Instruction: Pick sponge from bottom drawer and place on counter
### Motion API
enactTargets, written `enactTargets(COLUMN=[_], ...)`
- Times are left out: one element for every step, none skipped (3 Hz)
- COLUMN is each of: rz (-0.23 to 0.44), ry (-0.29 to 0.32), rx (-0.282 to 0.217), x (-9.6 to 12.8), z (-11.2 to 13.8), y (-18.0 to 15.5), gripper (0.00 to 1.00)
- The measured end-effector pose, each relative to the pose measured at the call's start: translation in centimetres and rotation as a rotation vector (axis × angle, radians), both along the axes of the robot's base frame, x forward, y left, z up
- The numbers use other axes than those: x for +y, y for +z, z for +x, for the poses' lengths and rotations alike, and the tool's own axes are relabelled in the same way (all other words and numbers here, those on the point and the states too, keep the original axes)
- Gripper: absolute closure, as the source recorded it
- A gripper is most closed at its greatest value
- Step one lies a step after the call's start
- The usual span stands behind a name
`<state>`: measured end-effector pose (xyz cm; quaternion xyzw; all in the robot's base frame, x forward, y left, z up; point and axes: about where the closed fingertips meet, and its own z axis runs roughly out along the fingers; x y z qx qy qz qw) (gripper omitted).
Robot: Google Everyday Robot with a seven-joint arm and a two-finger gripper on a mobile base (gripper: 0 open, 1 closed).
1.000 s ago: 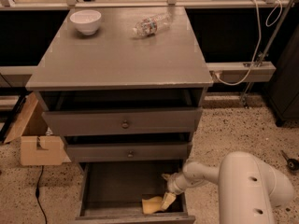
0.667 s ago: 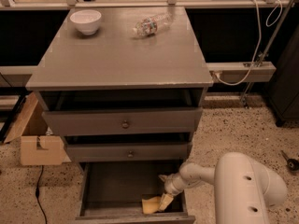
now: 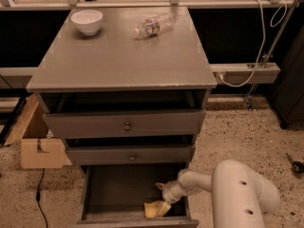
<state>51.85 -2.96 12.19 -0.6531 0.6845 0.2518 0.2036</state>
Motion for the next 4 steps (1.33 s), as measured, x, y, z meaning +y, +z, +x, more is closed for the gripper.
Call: enactTargets(rz=[0.017, 0.021, 0.021, 0.021], ry=[0.010, 0.007, 0.007, 0.007], rx=[0.013, 0.013, 0.013, 0.013], x=[0.87, 0.91, 0.91, 0.91], z=[-0.43, -0.50, -0.50, -0.50], y=[-1.02, -1.62, -1.62, -1.03], gripper=[0.00, 0.18, 0.41, 0.64])
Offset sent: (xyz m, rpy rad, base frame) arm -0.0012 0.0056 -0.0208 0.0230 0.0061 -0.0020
